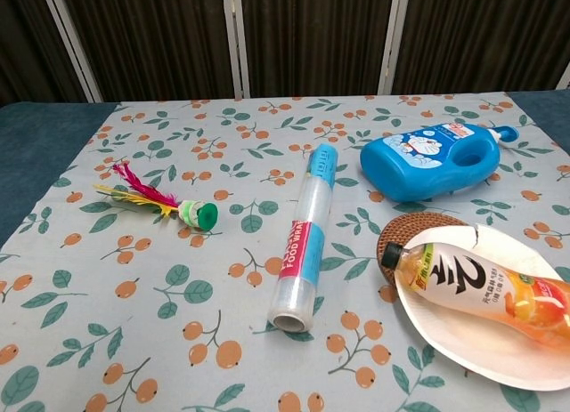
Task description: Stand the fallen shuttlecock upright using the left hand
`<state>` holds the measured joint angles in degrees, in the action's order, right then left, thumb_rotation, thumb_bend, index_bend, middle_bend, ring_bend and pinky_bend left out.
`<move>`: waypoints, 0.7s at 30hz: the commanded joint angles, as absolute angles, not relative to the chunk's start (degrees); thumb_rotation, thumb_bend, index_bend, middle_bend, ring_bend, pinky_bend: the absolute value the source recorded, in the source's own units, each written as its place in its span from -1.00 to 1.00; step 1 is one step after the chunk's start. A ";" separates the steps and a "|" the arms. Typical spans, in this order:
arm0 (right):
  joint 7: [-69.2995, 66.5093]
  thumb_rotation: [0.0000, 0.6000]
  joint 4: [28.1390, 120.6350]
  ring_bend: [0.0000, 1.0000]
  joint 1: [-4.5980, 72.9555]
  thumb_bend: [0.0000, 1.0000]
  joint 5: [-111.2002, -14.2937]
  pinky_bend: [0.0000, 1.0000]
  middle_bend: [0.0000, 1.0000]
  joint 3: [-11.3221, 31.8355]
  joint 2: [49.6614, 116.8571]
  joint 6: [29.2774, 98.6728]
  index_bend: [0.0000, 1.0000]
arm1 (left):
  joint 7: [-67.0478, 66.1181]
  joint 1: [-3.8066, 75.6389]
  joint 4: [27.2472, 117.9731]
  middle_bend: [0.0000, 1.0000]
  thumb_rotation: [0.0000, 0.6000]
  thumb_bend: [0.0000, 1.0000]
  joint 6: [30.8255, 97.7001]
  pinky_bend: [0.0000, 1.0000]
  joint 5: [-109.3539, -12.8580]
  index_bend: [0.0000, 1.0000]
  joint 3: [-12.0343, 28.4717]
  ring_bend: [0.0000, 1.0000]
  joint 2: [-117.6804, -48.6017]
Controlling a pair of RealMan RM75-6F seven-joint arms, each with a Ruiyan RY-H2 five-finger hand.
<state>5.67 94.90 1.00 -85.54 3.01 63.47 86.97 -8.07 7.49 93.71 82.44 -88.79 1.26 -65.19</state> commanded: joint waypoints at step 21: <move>4.76 1.00 95.22 -1.00 0.80 -0.75 -85.30 -1.00 -1.00 2.89 62.92 86.72 -1.00 | -21.34 25.88 78.35 -1.00 1.00 -0.35 61.76 -1.00 -70.26 -0.07 12.77 -1.00 -80.90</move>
<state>4.75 95.22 0.80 -85.31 2.88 62.93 86.73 -20.39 24.63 79.71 62.97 -71.45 12.01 -79.57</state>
